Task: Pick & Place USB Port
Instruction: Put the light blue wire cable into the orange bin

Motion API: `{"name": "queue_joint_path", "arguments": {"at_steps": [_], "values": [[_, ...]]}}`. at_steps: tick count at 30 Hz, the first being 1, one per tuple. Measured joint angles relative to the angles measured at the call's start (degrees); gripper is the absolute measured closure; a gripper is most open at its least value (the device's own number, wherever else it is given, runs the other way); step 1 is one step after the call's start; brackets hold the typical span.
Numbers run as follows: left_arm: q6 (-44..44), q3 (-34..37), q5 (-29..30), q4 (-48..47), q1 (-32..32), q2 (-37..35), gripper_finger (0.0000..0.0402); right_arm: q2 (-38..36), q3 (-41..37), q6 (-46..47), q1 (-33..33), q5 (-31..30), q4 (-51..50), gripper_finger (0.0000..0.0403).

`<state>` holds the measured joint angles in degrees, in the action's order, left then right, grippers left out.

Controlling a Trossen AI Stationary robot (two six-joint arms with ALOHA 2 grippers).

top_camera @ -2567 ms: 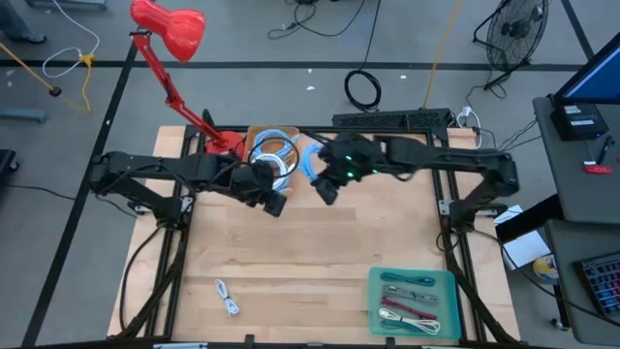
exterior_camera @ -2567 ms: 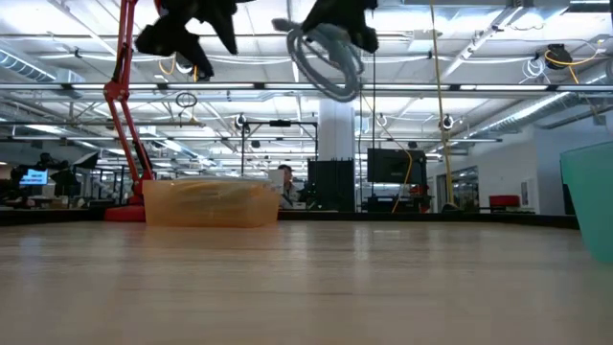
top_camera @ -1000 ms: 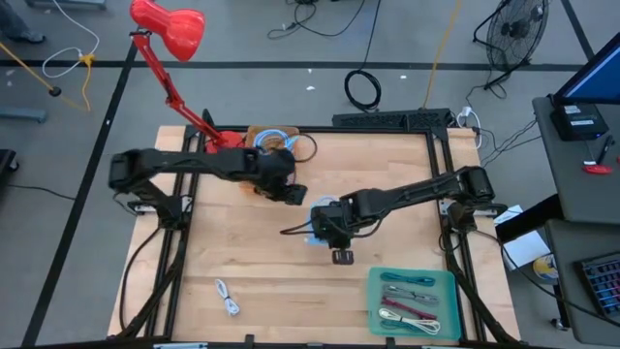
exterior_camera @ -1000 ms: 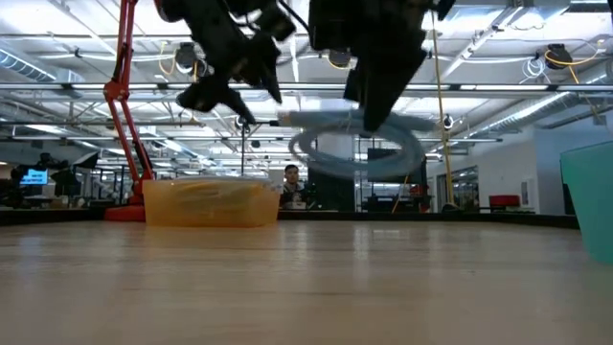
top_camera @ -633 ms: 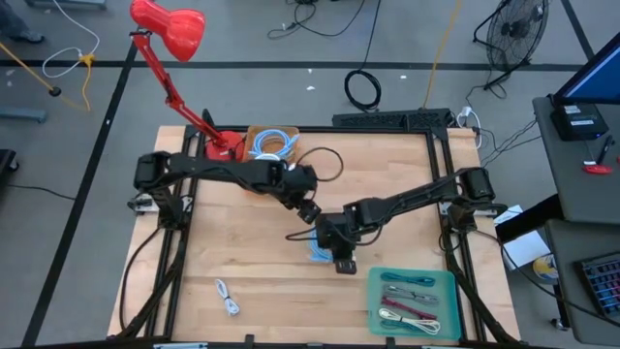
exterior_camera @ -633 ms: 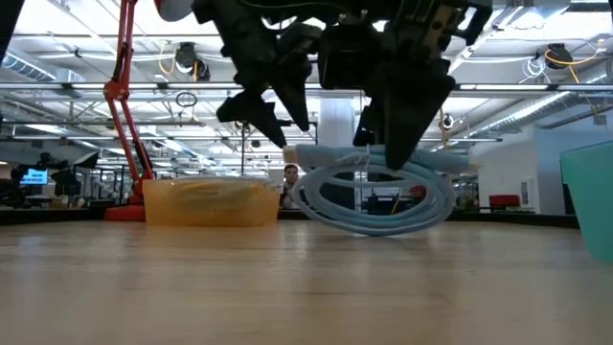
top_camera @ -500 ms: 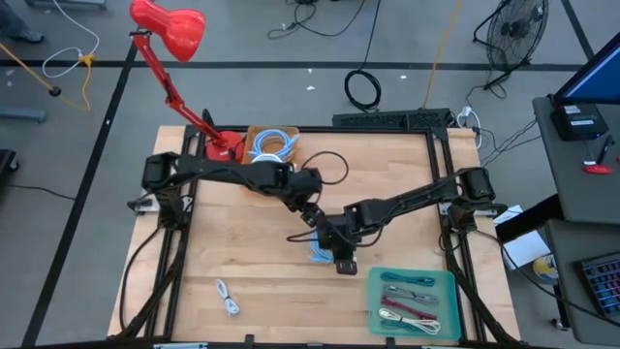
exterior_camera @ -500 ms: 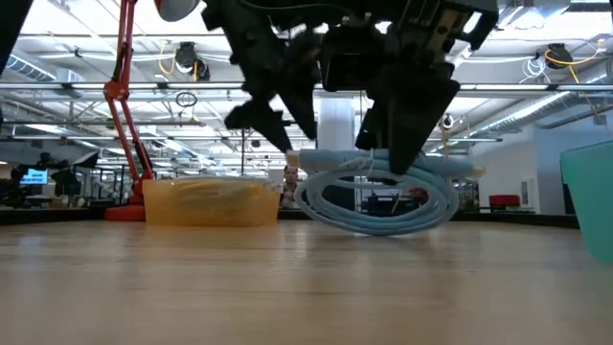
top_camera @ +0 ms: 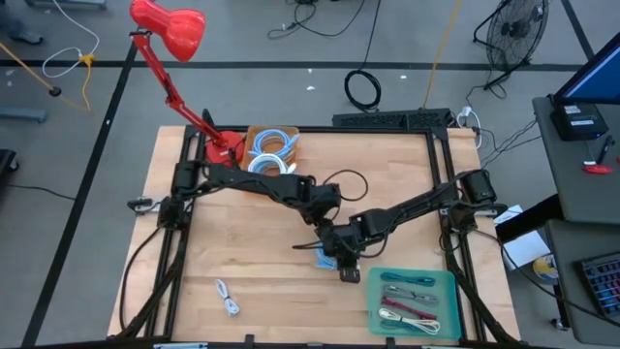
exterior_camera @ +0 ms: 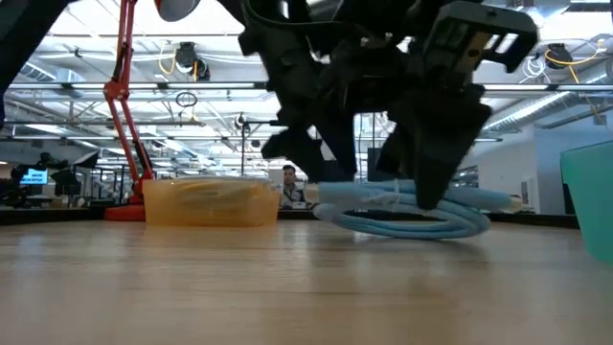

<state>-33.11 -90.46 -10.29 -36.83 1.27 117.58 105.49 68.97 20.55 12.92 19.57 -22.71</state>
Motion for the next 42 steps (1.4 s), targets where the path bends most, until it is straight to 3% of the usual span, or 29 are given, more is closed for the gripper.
{"name": "queue_joint_path", "arguments": {"at_steps": [15,26,34,42], "values": [[9.36,-2.55,0.36,3.58,-0.81,3.13,0.019,-1.63,-2.87,-0.2,2.33,-0.07,2.76,0.0364],[6.03,-2.46,-13.26,7.03,1.42,2.64,0.019,-8.11,-2.72,-1.97,4.56,-5.72,-2.72,0.0364],[9.57,-2.44,-7.5,3.62,3.3,0.53,0.019,-14.01,-2.72,-1.9,4.36,-10.1,-8.12,0.0364],[7.38,-2.44,-12.3,4.5,5.21,0.49,0.019,-20.53,-2.74,-0.66,3.91,-13.77,-10.74,0.0364]]}}
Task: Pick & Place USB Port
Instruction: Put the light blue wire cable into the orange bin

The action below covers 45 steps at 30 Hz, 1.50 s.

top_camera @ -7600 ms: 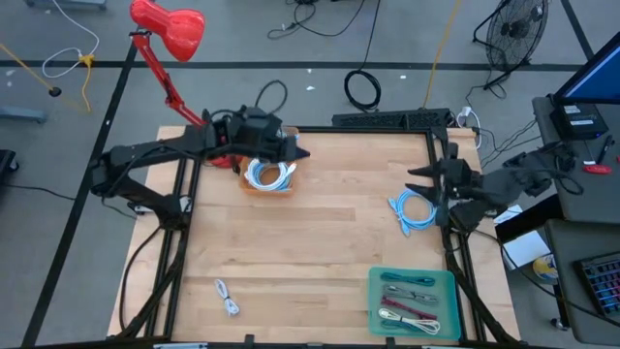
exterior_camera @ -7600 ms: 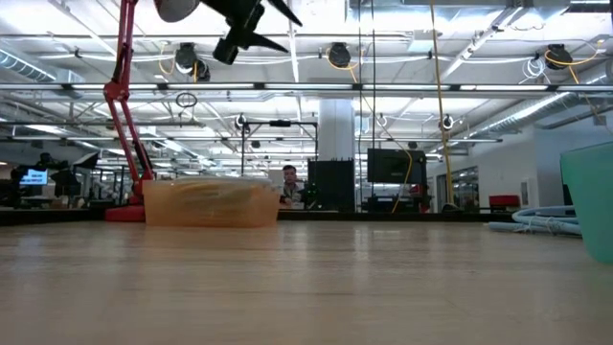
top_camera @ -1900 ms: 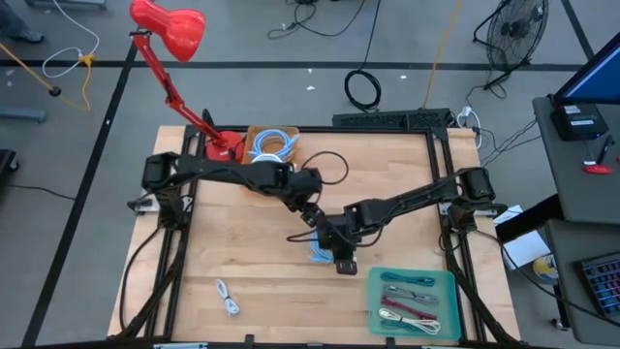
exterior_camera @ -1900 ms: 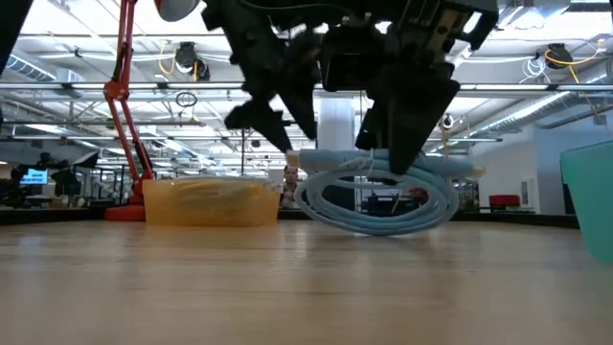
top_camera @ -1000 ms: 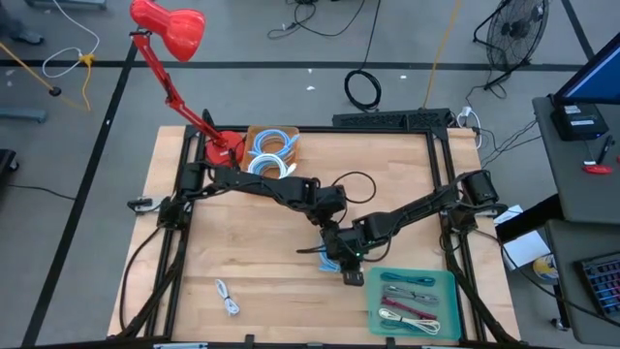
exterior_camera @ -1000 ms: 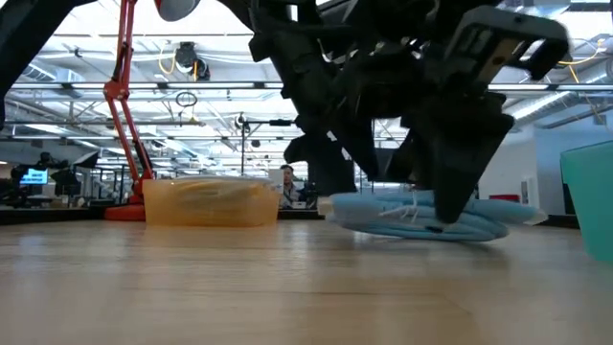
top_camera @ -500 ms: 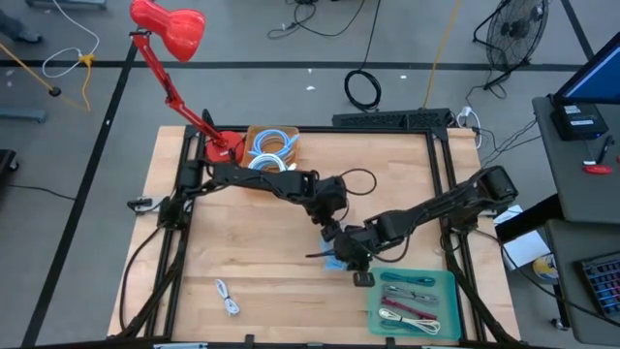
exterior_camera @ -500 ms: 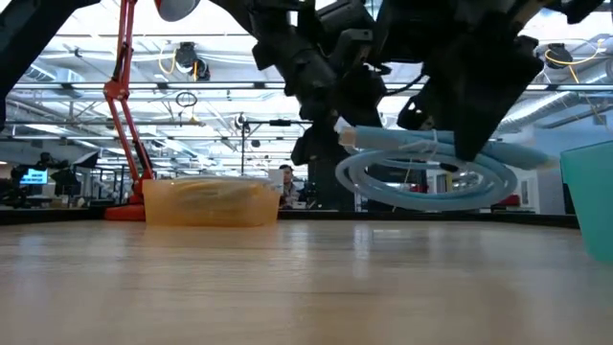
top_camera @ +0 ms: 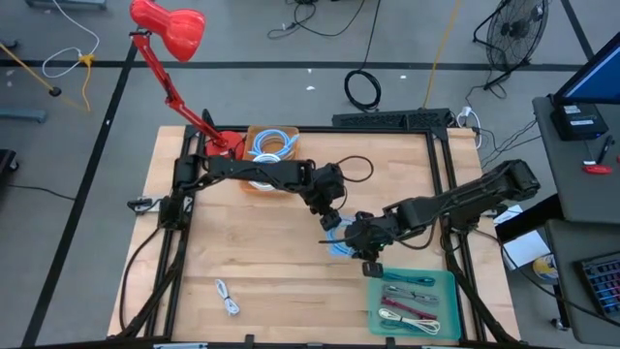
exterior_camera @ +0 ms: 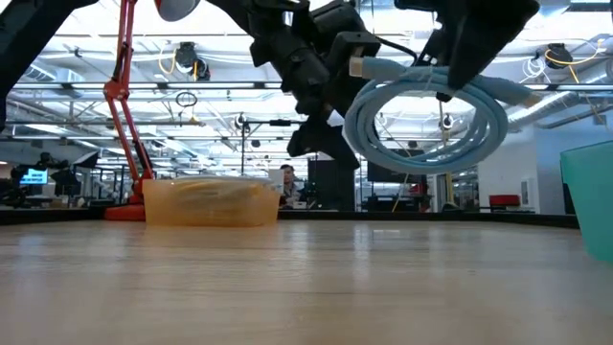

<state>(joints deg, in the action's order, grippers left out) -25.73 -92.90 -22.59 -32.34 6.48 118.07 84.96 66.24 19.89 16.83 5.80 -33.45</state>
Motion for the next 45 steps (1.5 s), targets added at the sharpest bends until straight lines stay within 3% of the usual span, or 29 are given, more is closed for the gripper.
{"name": "queue_joint_path", "arguments": {"at_steps": [11,21,32,40,43,45], "values": [[-1.52,-1.15,-3.27,-1.91,-0.46,0.15,0.019,1.5,0.0,-0.83,-2.39,0.35,0.75,0.0365],[3.13,-3.21,0.83,-8.35,-2.02,0.1,0.019,2.83,0.02,0.96,-6.16,6.43,3.64,0.0365],[3.73,-3.37,2.12,-8.13,-4.6,0.51,0.019,1.64,1.85,2.1,-6.22,5.97,2.54,0.0365],[3.59,-3.37,-0.43,-8.22,-5.12,0.82,0.0192,1.39,3.55,1.37,-6.63,6.22,0.13,0.0365],[3.61,-3.34,-2.59,-8.47,-5.18,0.82,0.0226,1.37,3.58,1.35,-6.48,5.83,-0.82,0.0365],[4.28,-3.34,-3.66,-9.16,-4.95,0.82,0.0281,1.2,3.61,1.28,-5.85,4.68,-1.41,0.0365]]}}
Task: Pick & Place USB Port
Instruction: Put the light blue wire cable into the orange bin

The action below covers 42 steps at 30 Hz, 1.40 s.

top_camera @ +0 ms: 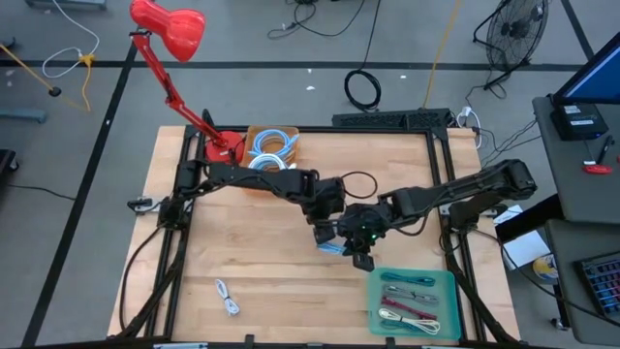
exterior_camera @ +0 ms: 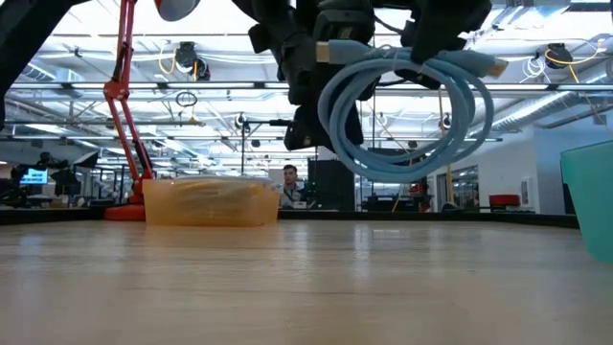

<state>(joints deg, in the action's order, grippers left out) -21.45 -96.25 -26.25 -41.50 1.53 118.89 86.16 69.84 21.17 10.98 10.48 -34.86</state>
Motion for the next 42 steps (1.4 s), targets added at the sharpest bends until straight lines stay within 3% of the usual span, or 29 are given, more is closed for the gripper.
{"name": "queue_joint_path", "arguments": {"at_steps": [2,4,11,15,21,27,35,42], "values": [[1.24,0.0,-1.85,-0.52,0.24,0.02,0.0354,-0.37,0.01,-0.04,0.24,-0.73,-0.36,0.0365],[1.85,0.0,-3.86,-1.12,0.51,0.02,0.0381,-0.49,0.09,-0.09,0.34,-1.54,-0.32,0.0365],[2.65,0.0,-6.25,-3.2,1.34,0.09,0.0388,-1.37,0.11,-0.73,0.36,-3.1,-0.95,0.0365],[2.76,0.0,-5.11,-3.39,1.45,0.09,0.0388,-1.39,0.0,-1.04,0.33,-0.93,-0.81,0.0357],[6.48,0.09,1.8,-8.84,1.28,0.09,0.0388,-2.11,-0.17,5.79,0.69,6.74,1.98,0.0254],[9.79,0.09,10.41,-13.47,2.27,0.07,0.0388,-5.33,-0.11,8.76,2.3,6.26,0.37,0.0192],[10.46,0.13,17.6,-10.87,7.35,-5.44,0.0389,-8.08,-0.42,10.46,3.45,-3.04,-2.15,0.0203],[12.57,0.09,20.0,-10.61,18.95,-13.65,0.0389,-8.12,-2.26,13.98,4.19,-4.51,-0.95,0.0215]]}}
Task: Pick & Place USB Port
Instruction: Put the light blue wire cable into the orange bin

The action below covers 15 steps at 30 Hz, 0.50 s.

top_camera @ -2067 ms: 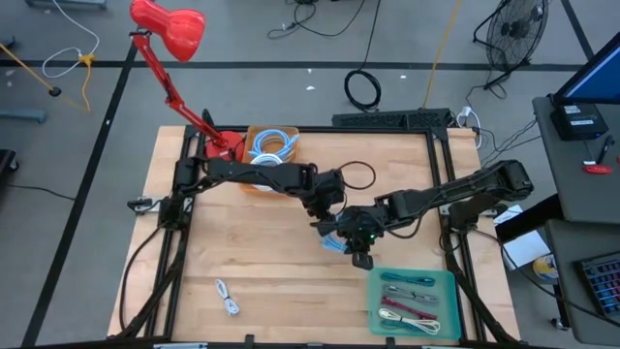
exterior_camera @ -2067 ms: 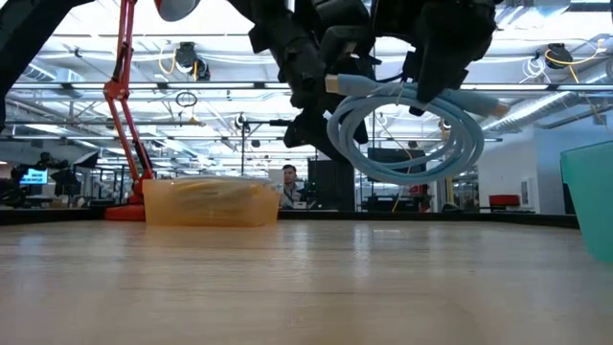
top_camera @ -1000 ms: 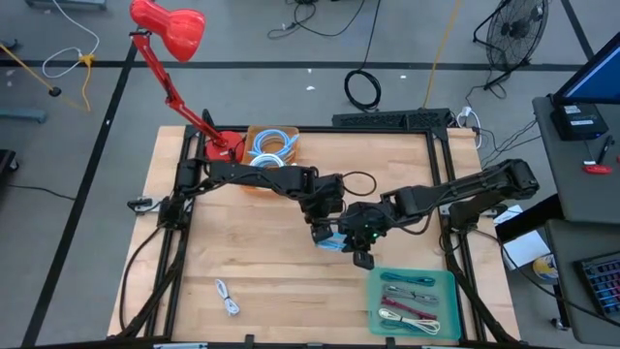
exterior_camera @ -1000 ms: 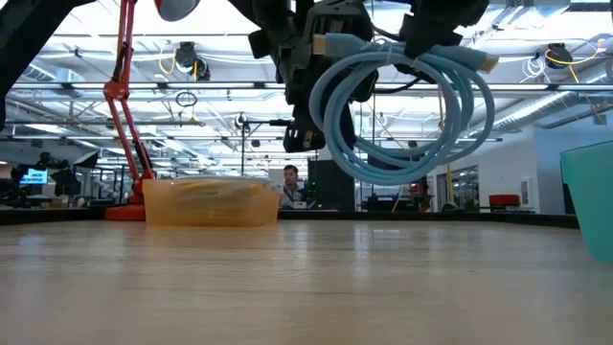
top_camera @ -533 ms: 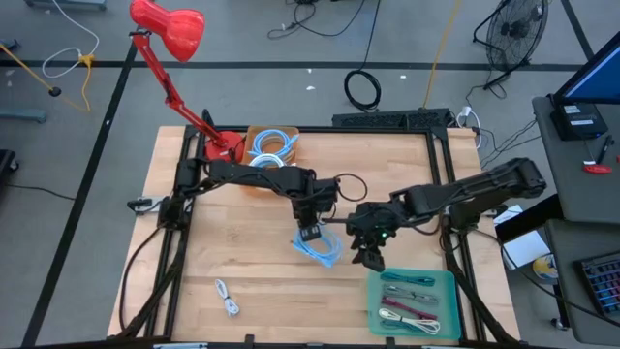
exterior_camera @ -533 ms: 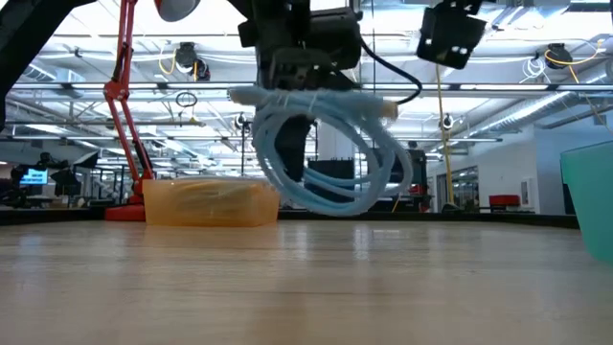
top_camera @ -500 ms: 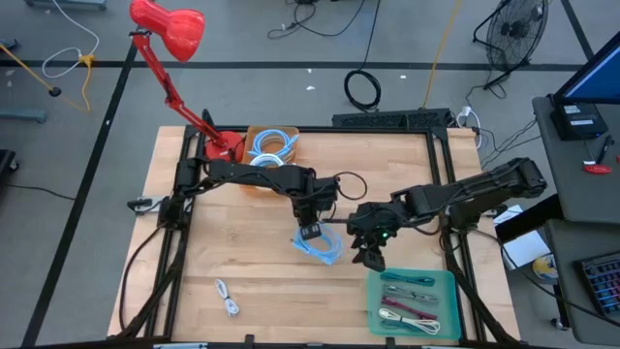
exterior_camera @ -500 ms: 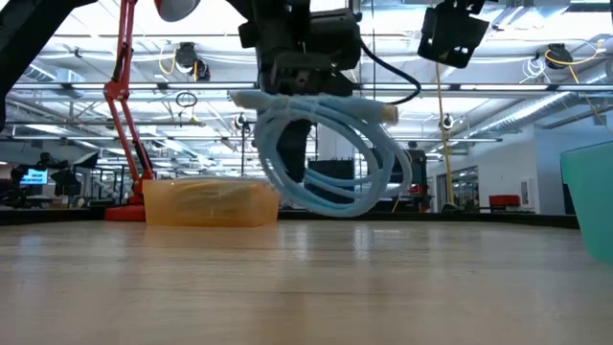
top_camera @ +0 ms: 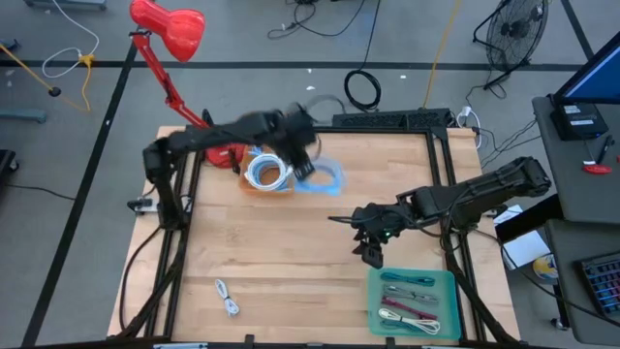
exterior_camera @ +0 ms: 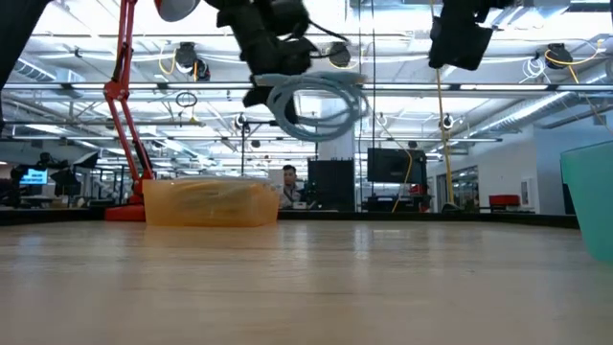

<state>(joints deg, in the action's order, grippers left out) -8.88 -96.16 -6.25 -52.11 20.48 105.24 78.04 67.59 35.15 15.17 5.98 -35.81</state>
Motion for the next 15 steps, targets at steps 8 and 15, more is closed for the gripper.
{"name": "queue_joint_path", "arguments": {"at_steps": [8,15], "values": [[9.64,-0.06,1.37,-4.79,16.04,-3.21,0.0389,-0.02,-0.26,-1.04,-1.42,-1.49,1.53,0.0216],[18.15,-0.06,5.88,-3.63,26.83,-2.85,0.0389,-1.23,-0.26,-5.57,-7.73,-6.73,1.61,0.0219]]}}
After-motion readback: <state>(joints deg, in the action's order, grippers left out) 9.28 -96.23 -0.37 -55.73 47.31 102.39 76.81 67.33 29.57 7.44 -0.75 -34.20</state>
